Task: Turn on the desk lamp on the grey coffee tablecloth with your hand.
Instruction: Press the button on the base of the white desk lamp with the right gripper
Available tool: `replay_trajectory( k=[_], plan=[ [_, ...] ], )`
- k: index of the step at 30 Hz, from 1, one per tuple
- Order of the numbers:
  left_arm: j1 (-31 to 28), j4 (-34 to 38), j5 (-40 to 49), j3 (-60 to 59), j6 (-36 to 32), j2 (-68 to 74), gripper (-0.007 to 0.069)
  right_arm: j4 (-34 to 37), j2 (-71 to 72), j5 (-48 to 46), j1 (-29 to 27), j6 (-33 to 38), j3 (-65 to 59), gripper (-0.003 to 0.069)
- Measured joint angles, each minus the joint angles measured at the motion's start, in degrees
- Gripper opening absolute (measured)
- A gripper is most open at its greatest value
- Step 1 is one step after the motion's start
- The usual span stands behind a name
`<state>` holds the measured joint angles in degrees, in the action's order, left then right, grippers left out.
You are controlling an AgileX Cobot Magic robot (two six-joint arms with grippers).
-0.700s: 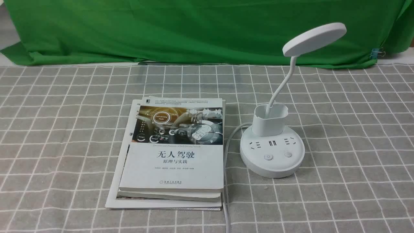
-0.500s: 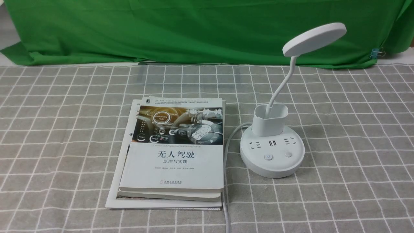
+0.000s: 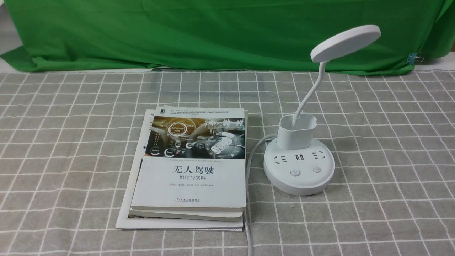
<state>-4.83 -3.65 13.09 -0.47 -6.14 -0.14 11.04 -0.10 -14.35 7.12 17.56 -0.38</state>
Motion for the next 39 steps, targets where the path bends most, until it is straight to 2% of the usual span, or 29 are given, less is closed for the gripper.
replay_trajectory(
  k=[12,16,18,19,21,25,26,28,30,31,35,36,37,39],
  plan=[
    [0.0,0.0,0.0,0.0,0.0,0.0,0.0019,0.1,0.0,1.8,0.0,-0.3,0.0,0.0242],
    [0.0,0.0,0.0,0.0,0.0,0.0,0.0019,6.7,0.0,9.0,0.0,-11.6,0.0,0.0242],
    [0.0,0.0,0.0,0.0,0.0,0.0,0.0019,8.3,0.0,12.9,0.0,-18.2,0.0,0.0242],
    [0.0,0.0,0.0,0.0,0.0,0.0,0.0019,8.3,0.0,13.3,0.0,-18.8,0.0,0.0242],
    [0.0,0.0,0.0,0.0,0.0,0.0,0.0019,9.1,0.0,17.0,0.0,-24.5,0.0,0.0242],
    [0.0,0.0,0.0,0.0,0.0,0.0,0.0019,9.3,0.0,20.2,0.0,-27.4,0.0,0.0227],
    [0.0,0.0,0.0,0.0,0.0,0.0,0.0019,9.3,0.0,20.1,0.0,-27.9,0.0,0.0204],
    [0.0,0.0,0.0,0.0,0.0,0.0,0.0019,9.3,0.0,16.5,0.0,-26.8,0.6,0.0125],
    [0.0,0.0,0.0,0.0,0.0,0.0,0.0019,9.3,-2.6,9.1,0.0,-23.0,4.4,0.0052],
    [0.0,0.0,0.0,0.0,0.0,0.0,0.0019,9.3,-2.6,9.1,0.0,-22.6,4.9,0.0049],
    [0.0,0.0,0.0,0.0,0.0,0.0,0.0019,9.1,-16.2,-7.6,0.0,-11.6,20.0,0.0031],
    [0.0,0.0,0.0,0.0,0.0,0.0,0.0019,9.1,-17.0,-8.5,0.0,-11.6,20.7,0.0031],
    [0.0,0.0,0.0,0.0,0.0,0.0,0.0019,8.6,-23.4,-15.6,0.0,-8.3,26.3,0.0031],
    [0.0,0.0,0.0,0.0,0.1,0.0,0.0019,7.6,-30.0,-22.1,0.0,-5.8,31.2,0.0031]
  ],
)
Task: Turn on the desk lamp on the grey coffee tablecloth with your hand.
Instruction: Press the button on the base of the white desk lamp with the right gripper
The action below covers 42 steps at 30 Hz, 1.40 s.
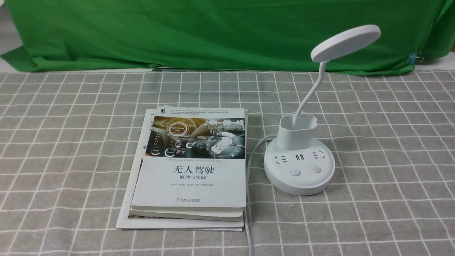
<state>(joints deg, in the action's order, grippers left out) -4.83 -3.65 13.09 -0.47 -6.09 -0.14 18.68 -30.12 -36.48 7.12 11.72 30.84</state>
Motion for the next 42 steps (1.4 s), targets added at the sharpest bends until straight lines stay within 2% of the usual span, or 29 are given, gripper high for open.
replay_trajectory(
  k=[2,3,5,9,20,29,42],
  plan=[
    [0.0,0.0,0.0,0.0,-0.1,0.0,0.0019,-1.9,-9.4,-6.9,0.0,1.7,5.5,0.0031],
    [0.0,0.0,0.0,0.0,-0.1,0.0,0.0019,-1.9,-9.4,-7.2,0.0,1.9,5.5,0.0031],
    [0.0,0.0,0.0,0.0,-0.1,0.0,0.0019,-3.2,-18.6,-9.5,0.0,2.9,9.6,0.0031],
    [0.0,0.0,0.0,0.0,-0.1,0.0,0.0019,-3.2,-27.0,-9.6,0.1,3.0,13.0,0.0031],
    [0.0,0.0,0.0,0.0,-0.1,0.0,0.0019,-3.7,-53.7,-7.6,9.6,4.3,27.0,0.0031],
    [0.0,0.0,0.0,0.0,-0.1,0.0,0.0019,-3.5,-64.9,1.2,14.2,5.8,30.5,0.0031],
    [0.0,0.0,0.0,0.0,-0.1,0.0,0.0019,-3.6,-71.9,7.0,14.3,5.8,31.5,0.0031]
  ],
)
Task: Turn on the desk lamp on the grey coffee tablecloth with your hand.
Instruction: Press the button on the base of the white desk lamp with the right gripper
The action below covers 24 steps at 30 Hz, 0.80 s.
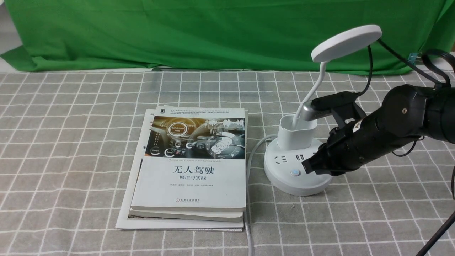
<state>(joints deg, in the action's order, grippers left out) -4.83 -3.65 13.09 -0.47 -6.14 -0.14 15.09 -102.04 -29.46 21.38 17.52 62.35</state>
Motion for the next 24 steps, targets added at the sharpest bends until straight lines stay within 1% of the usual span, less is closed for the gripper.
replay_trajectory(
  k=[6,24],
  plan=[
    [0.0,0.0,0.0,0.0,0.0,0.0,0.0019,0.0,-1.4,0.5,-0.1,0.0,1.8,0.0031],
    [0.0,0.0,0.0,0.0,0.0,0.0,0.0019,0.4,-3.5,1.5,-0.7,0.0,2.1,0.0031]
  ],
)
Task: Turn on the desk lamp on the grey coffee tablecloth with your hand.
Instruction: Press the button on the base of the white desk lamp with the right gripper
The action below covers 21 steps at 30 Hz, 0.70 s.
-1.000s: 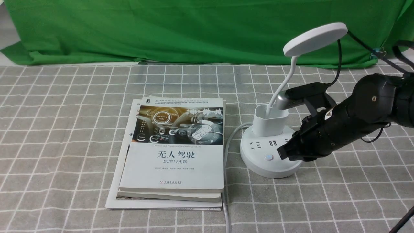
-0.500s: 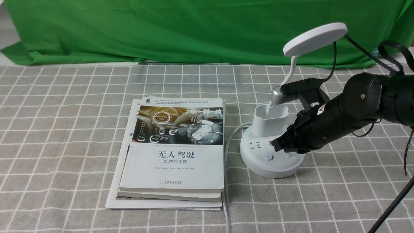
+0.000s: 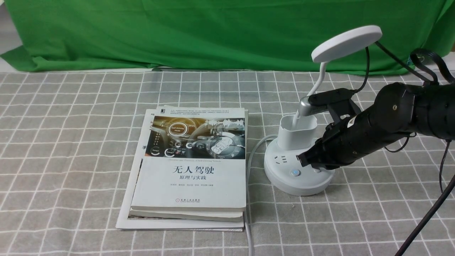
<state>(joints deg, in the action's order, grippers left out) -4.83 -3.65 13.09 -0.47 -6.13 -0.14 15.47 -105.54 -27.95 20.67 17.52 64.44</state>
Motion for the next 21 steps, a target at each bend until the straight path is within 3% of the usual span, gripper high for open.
replay_trajectory(
  k=[21],
  plan=[
    [0.0,0.0,0.0,0.0,-0.1,0.0,0.0019,-0.2,1.2,-1.9,0.0,0.0,-0.2,0.0031]
  ],
)
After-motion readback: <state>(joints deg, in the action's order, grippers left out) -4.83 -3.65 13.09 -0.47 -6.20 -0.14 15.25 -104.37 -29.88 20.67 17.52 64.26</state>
